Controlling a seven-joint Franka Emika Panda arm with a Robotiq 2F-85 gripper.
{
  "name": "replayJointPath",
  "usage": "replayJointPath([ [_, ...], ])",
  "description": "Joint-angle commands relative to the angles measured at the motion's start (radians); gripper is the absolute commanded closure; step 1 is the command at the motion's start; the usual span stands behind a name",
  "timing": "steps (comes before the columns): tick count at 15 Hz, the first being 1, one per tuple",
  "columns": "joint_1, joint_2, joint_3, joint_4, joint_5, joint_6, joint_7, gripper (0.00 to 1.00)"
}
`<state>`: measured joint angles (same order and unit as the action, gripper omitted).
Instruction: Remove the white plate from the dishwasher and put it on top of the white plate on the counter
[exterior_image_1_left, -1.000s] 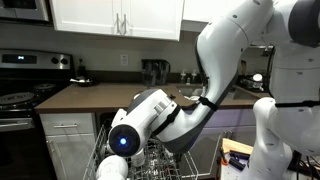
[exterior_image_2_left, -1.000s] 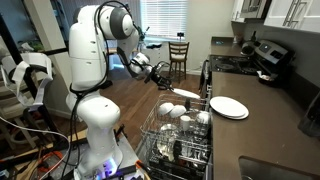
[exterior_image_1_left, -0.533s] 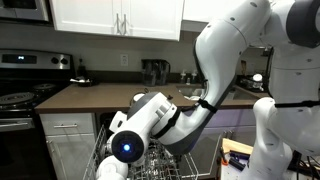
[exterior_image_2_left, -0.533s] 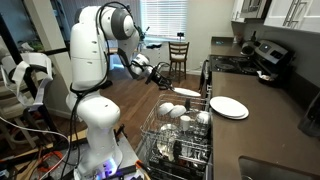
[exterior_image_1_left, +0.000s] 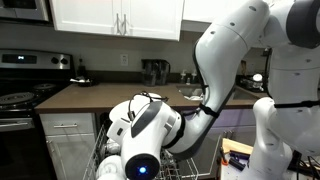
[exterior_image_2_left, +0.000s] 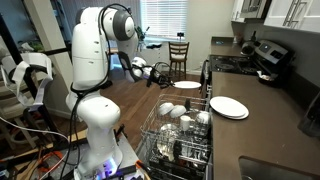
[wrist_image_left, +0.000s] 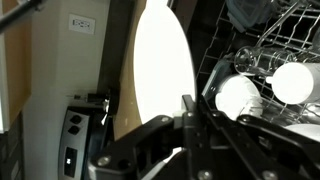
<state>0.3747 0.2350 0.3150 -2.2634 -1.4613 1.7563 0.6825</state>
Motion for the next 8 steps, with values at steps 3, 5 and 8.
replayJointPath([
  [3,-0.008,0.002,0.021,-0.019,-0.054,-0.003,0.093,0.95],
  [5,-0.008,0.002,0.023,-0.029,-0.064,0.000,0.119,0.95],
  [8,-0.006,-0.005,0.023,-0.036,-0.066,-0.007,0.141,0.98],
])
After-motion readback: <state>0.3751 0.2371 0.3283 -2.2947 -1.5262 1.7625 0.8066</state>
